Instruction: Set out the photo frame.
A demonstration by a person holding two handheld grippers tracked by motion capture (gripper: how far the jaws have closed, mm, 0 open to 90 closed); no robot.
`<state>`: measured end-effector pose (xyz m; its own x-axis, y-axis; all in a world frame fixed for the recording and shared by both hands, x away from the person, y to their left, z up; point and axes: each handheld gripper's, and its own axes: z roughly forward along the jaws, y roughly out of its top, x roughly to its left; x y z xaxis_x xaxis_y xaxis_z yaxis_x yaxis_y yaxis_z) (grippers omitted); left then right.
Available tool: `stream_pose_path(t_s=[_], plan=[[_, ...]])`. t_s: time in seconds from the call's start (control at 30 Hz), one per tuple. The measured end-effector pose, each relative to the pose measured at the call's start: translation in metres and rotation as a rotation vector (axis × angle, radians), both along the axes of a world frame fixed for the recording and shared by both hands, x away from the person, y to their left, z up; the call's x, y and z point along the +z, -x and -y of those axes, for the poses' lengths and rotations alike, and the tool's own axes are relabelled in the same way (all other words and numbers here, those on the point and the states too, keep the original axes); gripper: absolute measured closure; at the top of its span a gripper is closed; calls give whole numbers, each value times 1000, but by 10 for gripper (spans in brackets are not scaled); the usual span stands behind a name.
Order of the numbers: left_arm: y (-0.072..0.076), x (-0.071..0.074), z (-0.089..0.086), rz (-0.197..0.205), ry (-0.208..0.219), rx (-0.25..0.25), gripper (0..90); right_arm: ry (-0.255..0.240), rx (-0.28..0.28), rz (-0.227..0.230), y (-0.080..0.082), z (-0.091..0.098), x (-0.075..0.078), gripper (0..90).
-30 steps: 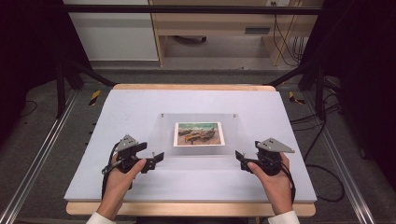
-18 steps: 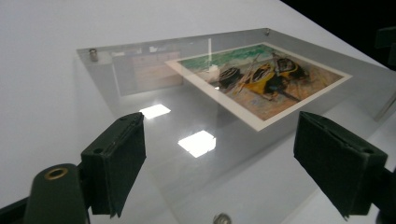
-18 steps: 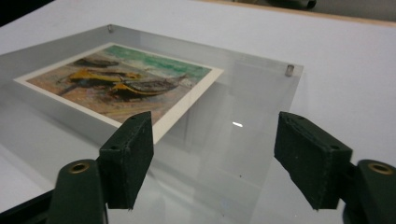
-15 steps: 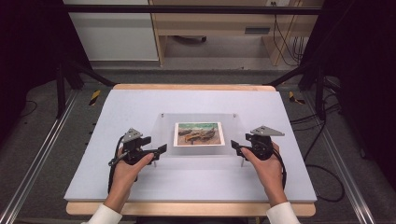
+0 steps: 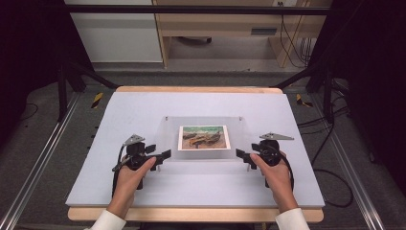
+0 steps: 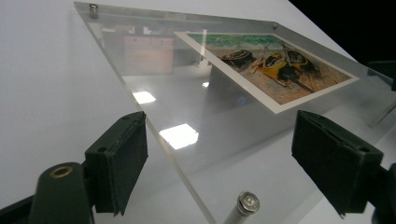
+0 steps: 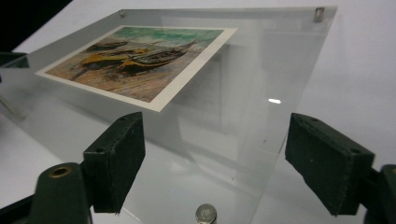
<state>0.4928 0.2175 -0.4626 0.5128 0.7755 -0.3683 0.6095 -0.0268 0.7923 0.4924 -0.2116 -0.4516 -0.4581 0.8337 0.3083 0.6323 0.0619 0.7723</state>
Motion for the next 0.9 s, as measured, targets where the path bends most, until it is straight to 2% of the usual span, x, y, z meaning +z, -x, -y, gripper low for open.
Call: stream_pose_path(t_s=[0.2,0.27,0.43,0.53,0.6,0.7,0.9], plan=[[-2,-3,-6,-45,55,-17,182,-73,4,-42,0,6,-5,198],[-1,-5,-6,-60,84,-31,184,-82,2,-51,0,7,-5,198],[-2,-8,-7,-79,121,-48,185,-109,14,-60,1,10,-7,201],[-3,-9,-4,-75,124,-63,193,-138,23,-80,1,13,-8,205],[-4,-10,-4,-77,131,-63,194,-142,21,-75,0,14,-9,210],[-5,-11,-4,-77,140,-69,198,-180,32,-97,-1,12,-12,218],[-6,-10,-4,-82,130,-71,209,-161,19,-95,-2,10,-11,225]])
